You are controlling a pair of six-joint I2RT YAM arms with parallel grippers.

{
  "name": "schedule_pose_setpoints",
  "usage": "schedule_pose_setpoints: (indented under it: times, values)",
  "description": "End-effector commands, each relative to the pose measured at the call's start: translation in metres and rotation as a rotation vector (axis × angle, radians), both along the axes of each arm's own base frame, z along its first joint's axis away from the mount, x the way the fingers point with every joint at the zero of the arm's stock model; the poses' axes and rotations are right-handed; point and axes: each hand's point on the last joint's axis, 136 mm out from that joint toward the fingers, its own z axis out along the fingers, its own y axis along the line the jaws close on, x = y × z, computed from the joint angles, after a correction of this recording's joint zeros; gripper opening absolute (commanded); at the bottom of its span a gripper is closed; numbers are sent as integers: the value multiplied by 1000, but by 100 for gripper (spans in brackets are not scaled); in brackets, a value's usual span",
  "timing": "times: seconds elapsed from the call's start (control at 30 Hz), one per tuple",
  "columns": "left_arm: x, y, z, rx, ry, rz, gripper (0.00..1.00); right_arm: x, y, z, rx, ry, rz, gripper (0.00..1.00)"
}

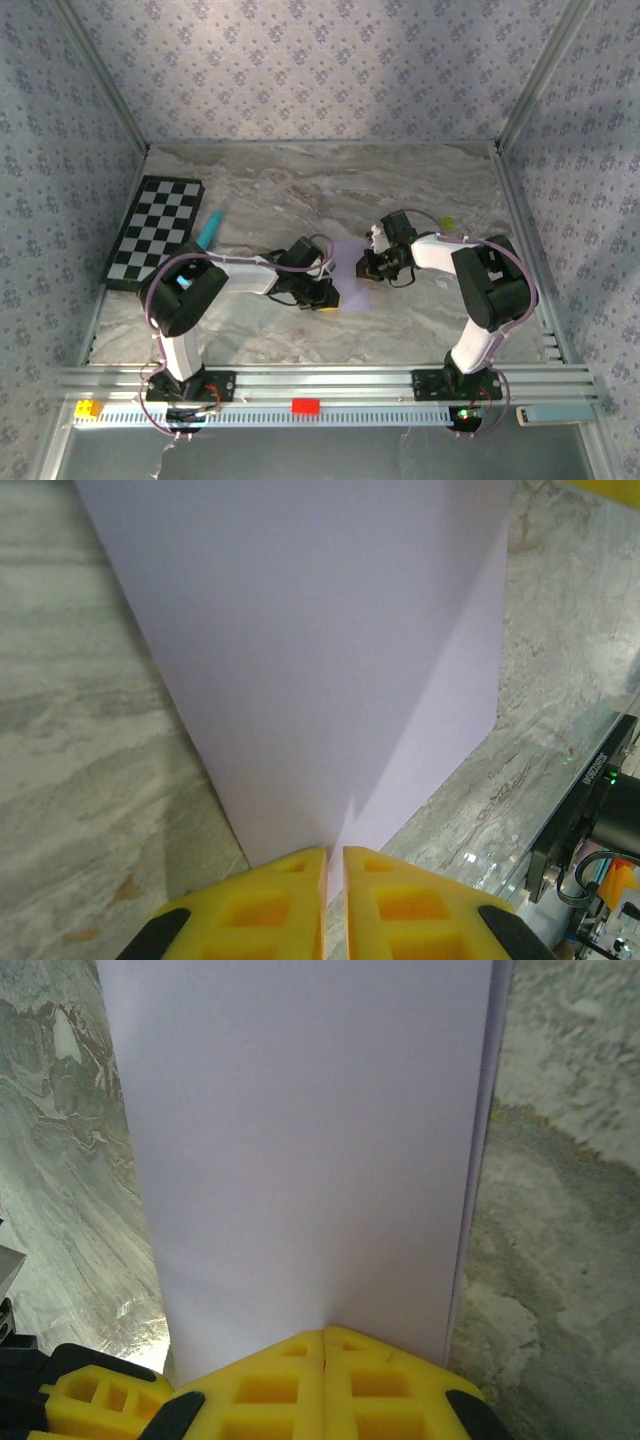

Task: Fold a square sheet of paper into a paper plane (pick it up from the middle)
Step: First fold the square sheet of paper in half at the center of the table.

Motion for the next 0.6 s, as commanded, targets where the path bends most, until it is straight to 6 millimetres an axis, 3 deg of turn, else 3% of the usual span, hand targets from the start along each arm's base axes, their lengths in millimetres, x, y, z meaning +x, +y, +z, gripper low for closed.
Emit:
schedule_pose_setpoints:
  times: [0.0, 0.13, 0.23, 0.4, 0.57]
  values:
    - [-23, 19, -9, 90, 36, -34, 14, -38, -37, -44, -192, 165, -48, 0]
    - [-20, 15, 9, 95, -14, -61, 14, -38, -37, -43, -188, 164, -47, 0]
    - [-1, 8, 28, 80, -84, -23, 13, -38, -35, -42, -182, 161, -40, 0]
    - [61, -2, 54, 19, -151, 115, 11, -37, -33, -41, -180, 157, -39, 0]
    - [118, -11, 54, 2, -160, 193, 10, -37, -32, -41, -179, 159, -37, 0]
